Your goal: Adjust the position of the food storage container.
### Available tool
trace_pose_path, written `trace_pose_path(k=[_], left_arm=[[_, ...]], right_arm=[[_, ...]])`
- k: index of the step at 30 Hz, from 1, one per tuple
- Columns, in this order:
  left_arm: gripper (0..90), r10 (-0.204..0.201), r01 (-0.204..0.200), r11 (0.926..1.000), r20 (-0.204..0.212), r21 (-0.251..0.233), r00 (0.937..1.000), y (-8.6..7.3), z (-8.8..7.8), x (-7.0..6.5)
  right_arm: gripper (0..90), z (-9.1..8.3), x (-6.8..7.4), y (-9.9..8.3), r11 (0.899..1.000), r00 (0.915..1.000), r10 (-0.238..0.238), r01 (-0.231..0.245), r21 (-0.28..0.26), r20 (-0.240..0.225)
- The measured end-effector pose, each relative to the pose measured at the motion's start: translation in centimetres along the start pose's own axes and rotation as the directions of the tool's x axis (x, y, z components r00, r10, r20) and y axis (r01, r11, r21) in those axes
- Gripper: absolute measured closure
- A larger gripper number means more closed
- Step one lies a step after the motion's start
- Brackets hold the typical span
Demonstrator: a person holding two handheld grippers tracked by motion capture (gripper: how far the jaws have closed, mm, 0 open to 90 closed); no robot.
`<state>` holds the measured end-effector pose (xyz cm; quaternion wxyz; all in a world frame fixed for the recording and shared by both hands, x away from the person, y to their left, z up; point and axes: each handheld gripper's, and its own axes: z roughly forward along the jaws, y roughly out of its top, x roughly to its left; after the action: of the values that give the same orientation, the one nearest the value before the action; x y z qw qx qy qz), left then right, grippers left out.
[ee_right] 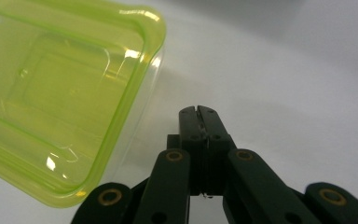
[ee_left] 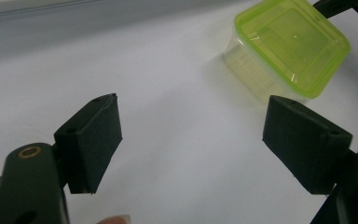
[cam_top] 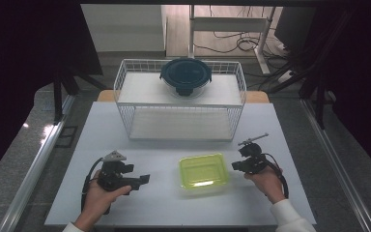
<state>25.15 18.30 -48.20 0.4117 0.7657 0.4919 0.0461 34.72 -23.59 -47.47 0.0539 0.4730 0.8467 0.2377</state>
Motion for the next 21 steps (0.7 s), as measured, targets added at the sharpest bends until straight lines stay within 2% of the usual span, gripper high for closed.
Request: trace_pose_path(k=[11,13,21], left_arm=[[19.5,-0.011,0.011,0.9999,-0.009,0.001,0.9999,-0.1,-0.1,0.3],[19.6,-0.011,0.011,0.9999,-0.012,0.002,0.9999,-0.1,-0.2,0.4],[19.8,-0.022,0.022,0.9997,-0.018,-0.002,0.9996,-0.1,-0.2,0.7]], right_arm=[[88.7,0.5,1.5,0.0,0.999,0.9993,-0.037,0.037,0.016,-0.004],[88.7,0.6,1.9,0.0,0.999,0.9986,-0.052,0.052,0.018,0.008],[88.7,0.9,3.1,0.1,0.997,0.9971,-0.075,0.075,0.021,-0.015]])
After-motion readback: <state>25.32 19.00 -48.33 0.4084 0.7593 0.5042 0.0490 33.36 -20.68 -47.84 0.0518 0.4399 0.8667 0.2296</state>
